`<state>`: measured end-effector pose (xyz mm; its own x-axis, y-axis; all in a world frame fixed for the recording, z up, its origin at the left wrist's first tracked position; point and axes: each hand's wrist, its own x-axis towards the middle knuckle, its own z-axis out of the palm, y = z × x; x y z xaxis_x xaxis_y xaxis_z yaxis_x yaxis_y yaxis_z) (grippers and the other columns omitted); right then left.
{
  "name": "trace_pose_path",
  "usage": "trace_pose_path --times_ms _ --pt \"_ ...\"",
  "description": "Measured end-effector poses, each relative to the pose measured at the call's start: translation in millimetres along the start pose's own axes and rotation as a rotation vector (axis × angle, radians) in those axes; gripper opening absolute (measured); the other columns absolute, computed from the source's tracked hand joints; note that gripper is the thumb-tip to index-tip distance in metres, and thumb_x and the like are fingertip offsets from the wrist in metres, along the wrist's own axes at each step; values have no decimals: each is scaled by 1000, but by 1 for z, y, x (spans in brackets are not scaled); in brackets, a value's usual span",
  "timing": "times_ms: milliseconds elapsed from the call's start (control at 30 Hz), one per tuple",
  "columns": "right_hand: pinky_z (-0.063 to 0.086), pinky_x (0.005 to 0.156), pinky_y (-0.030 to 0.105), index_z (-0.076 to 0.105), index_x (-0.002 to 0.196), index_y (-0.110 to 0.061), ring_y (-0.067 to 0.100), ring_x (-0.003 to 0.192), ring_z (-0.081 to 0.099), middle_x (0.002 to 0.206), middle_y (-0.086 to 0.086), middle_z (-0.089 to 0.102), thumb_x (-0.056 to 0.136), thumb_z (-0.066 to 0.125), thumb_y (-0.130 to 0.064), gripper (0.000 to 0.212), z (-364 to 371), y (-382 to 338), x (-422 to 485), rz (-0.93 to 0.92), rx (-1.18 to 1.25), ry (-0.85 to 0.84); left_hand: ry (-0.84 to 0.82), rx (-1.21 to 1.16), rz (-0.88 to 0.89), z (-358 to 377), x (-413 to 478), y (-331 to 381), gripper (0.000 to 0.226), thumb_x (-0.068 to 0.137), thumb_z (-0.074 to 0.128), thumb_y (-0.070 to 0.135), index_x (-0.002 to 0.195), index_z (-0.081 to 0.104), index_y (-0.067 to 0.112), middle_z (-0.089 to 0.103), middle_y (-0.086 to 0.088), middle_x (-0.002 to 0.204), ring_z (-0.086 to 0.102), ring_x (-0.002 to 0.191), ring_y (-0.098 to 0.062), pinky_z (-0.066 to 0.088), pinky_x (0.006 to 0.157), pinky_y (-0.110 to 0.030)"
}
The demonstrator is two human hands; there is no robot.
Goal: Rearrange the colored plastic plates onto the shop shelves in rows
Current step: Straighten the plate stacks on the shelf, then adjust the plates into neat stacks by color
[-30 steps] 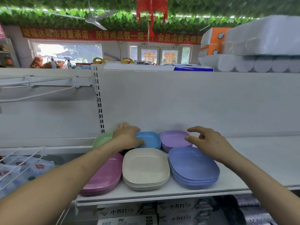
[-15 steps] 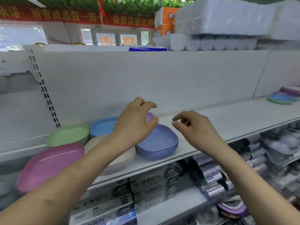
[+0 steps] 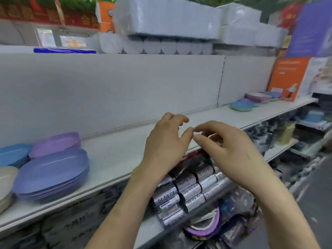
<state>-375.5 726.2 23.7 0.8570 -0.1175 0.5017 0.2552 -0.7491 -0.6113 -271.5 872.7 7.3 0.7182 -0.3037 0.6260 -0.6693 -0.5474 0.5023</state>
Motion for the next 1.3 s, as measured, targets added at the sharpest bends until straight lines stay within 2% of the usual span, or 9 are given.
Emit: trace_pose_path --times_ms 133,367,667,767,867,1100,1300 --pt "55 78 30 70 109 -39 1 87 65 96 -18 68 97 59 -44 17 -54 59 1 29 -79 67 -87 15 86 74 19 48 28 97 53 42 122 63 38 56 20 119 59 109 -6 54 89 -40" --pt "55 80 37 69 106 -35 2 92 61 100 -17 63 100 59 -39 12 -106 174 17 152 -183 133 -169 -15 129 181 53 94 27 99 51 44 121 64 37 55 19 115 57 104 -5 52 82 -33" --pt "55 76 30 67 106 -36 1 82 61 97 -18 61 101 59 -42 11 -146 301 70 279 -255 177 -241 37 156 306 137 103 26 101 50 44 121 64 36 54 17 115 55 103 -8 50 78 -33" --pt "54 76 31 65 105 -39 0 86 60 97 -18 60 101 58 -43 9 -163 345 103 287 -321 200 -213 50 147 345 172 97 28 100 51 44 123 65 34 55 15 117 56 107 -12 51 80 -36" --pt "55 75 33 65 106 -40 1 88 59 99 -18 60 101 56 -44 11 -181 386 139 295 -360 184 -198 97 139 382 207 95 31 101 50 46 126 64 34 55 14 120 55 110 -14 49 81 -35" --pt "54 76 29 64 113 -40 -3 90 57 101 -23 56 102 55 -46 15 -226 469 197 272 -405 148 -222 203 99 455 274 102 37 100 49 48 131 62 33 55 10 125 56 113 -18 51 84 -40" --pt "54 76 31 64 116 -39 -1 91 58 99 -21 56 102 53 -46 19 -249 563 253 191 -349 115 -164 332 -1 510 310 105 41 98 43 51 127 64 33 56 11 118 59 104 -20 54 75 -41"
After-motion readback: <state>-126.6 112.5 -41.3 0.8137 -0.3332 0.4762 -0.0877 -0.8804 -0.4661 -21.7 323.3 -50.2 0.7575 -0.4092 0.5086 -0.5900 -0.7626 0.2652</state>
